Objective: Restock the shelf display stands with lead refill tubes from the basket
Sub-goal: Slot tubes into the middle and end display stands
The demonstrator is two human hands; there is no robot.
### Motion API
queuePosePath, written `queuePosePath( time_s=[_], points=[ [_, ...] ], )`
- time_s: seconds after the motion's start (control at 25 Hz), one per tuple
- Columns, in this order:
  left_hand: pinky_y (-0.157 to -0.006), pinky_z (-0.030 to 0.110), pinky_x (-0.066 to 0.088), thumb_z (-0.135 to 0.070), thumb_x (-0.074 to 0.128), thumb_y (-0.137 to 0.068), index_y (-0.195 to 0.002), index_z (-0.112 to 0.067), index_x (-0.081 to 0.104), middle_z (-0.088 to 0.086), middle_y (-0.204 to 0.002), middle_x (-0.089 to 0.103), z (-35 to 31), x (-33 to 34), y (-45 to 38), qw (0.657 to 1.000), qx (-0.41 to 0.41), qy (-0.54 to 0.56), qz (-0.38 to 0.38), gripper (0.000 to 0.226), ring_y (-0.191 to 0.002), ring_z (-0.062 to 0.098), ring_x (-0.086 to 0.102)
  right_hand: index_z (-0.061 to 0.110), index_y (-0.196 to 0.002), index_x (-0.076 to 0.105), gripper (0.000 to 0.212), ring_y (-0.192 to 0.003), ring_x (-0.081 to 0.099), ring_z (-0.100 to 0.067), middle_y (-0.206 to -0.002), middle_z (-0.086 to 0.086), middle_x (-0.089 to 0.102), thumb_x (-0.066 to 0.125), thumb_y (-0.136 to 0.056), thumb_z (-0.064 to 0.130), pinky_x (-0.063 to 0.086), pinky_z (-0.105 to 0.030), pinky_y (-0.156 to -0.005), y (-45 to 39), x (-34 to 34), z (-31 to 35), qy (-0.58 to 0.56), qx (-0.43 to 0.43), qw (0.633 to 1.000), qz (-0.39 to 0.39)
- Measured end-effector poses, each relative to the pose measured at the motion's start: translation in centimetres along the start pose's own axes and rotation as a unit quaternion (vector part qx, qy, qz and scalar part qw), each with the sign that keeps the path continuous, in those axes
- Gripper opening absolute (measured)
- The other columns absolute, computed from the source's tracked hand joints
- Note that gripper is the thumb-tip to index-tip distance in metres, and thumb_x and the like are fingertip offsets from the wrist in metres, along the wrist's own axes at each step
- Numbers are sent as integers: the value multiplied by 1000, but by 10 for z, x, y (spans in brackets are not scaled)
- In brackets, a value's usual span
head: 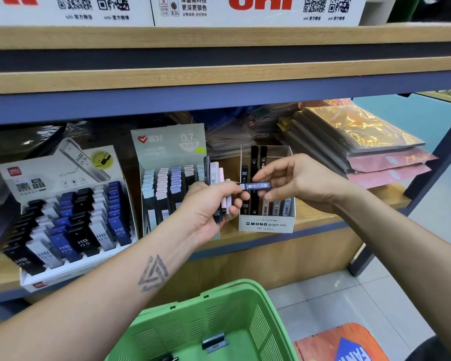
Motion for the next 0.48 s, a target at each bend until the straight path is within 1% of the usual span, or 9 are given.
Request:
queuePosePath(
  time_s=[0.08,0.16,0.24,0.28,0.32,0.36,0.4,0.44,0.48],
  points=[
    [-41,18,42,6,63,-87,-96,7,61,23,-76,67,-2,0,0,1000,7,-4,-5,9,-55,17,55,10,-109,74,39,-95,73,-27,-100,-10,76,81,-75,-8,60,-38,-86,1,0,5,52,-23,998,-13],
    [-41,18,42,6,63,-87,-94,8,61,22,-74,66,-2,0,0,1000,7,-7,-8,8,-54,16,55,17,-104,76,32,-89,72,-17,-95,0,76,87,-76,7,61,-36,-83,1,5,16,160,-64,984,-41],
    [-40,17,42,5,64,-87,-93,9,62,22,-74,66,0,2,0,1000,3,-6,-6,7,-53,16,55,20,-100,78,23,-87,69,-10,-91,6,73,86,-79,18,59,-36,-80,-1,17,28,278,-131,950,-50],
    [-41,17,42,4,64,-87,-94,10,63,22,-75,66,0,3,1,1000,0,0,-2,9,-53,16,55,20,-101,78,20,-87,66,-8,-92,9,70,84,-81,21,57,-35,-78,-1,21,33,321,-157,932,-56],
    [-41,17,42,4,65,-87,-98,10,62,22,-77,67,1,4,1,1000,-1,10,3,13,-53,15,55,20,-101,79,18,-86,65,-7,-93,8,69,82,-84,22,54,-32,-77,-3,19,33,336,-161,925,-70],
    [-41,17,42,3,65,-88,-103,9,61,23,-79,67,0,4,1,1000,1,24,8,17,-54,15,55,20,-100,79,14,-84,65,-7,-92,6,70,80,-86,21,52,-30,-76,-4,12,31,310,-141,936,-87],
    [-41,17,42,3,65,-87,-106,8,61,23,-81,67,-1,3,0,999,4,34,10,20,-54,14,54,19,-97,79,9,-81,67,-8,-89,4,72,77,-88,18,52,-30,-75,-6,2,26,240,-103,960,-105],
    [-42,17,42,4,66,-87,-107,7,61,23,-83,67,-3,2,0,999,7,38,9,21,-54,14,54,17,-96,79,9,-79,68,-10,-86,1,74,76,-89,13,55,-32,-76,-7,-5,18,150,-63,980,-113],
    [-42,17,42,5,65,-87,-107,7,61,24,-85,67,-3,1,0,999,11,34,5,20,-54,14,54,14,-100,77,12,-78,69,-14,-83,-2,74,75,-89,8,57,-36,-78,-7,-9,11,62,-35,991,-115]
  ],
)
Point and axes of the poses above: each hand's wrist, its own y-axis away from the middle knuckle, its own x-axis out of the palm, z = x × y, the point moved 10 cm from there along -y, towards the middle knuckle
